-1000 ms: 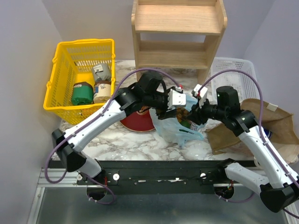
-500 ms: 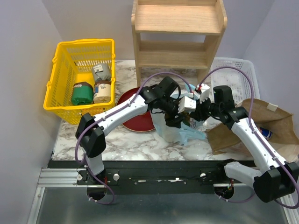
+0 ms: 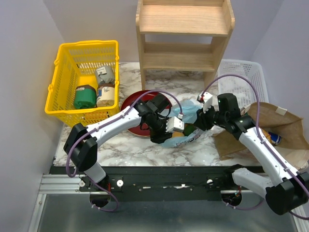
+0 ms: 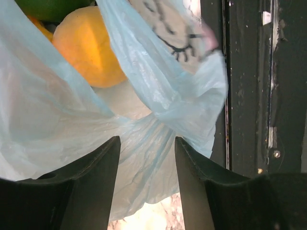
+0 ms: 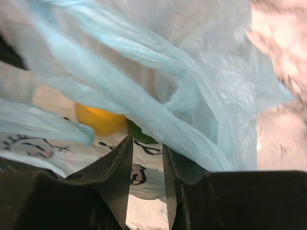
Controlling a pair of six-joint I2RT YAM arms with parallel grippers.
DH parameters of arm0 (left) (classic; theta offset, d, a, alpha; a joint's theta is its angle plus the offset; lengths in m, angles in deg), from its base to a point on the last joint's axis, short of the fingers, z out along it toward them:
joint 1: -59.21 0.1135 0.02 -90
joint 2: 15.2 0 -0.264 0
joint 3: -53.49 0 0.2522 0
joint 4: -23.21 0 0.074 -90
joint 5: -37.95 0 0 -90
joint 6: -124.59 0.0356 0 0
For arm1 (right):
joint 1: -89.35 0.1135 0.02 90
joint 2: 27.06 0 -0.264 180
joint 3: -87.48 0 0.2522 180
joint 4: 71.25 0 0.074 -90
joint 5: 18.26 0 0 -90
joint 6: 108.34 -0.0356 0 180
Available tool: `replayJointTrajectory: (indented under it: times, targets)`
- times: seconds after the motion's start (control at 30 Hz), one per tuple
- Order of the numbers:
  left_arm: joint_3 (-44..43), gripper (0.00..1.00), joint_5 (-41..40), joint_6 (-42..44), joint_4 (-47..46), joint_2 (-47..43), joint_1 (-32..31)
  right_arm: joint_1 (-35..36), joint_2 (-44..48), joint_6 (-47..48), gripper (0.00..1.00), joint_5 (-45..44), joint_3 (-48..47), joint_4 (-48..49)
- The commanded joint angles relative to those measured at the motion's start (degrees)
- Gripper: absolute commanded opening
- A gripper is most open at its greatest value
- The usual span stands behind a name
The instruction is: Untie the knot of the grocery bags and take out the mixed food
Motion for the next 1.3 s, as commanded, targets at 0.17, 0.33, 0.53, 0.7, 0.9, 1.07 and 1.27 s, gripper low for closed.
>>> replayJointTrajectory:
  times: [0.17,0.33,0.53,0.7,0.9,1.07,1.27]
  targets:
    - [6.4,0.65,-4.4,-7.3,-6.2,-5.7,1.1,13.7,-2.0,18.8,0.38,-0.5,-0.7,0.3]
    - [7.4,0.7,-6.4,-10.1,-9.7,-8.2,1.6,17.8,-4.1,26.9,0.36,-6.0,7.3,1.7]
    - [7.3,0.72,-7.2,-12.0,-11.3,-9.7,2.2,19.7,1.0,25.7,0.36,-13.8,8.2,0.6]
    - [4.2,0.73,-5.1,-12.7,-12.7,-7.4,2.3,19.6,2.9,23.8,0.48,-17.6,-5.2,-5.5]
    - [0.0,0.73,-4.7,-13.7,-13.5,-3.6,2.3,19.7,4.0,28.4,0.44,-3.5,-10.0,-9.8]
    - [-0.9,0.73,-5.2,-16.1,-12.9,-3.9,2.4,21.7,0.9,35.7,0.37,5.9,-2.7,-6.7]
    - [8.8,0.75,-8.2,-17.1,-13.3,-10.9,4.6,21.7,-4.5,29.4,0.3,-1.5,7.8,5.6]
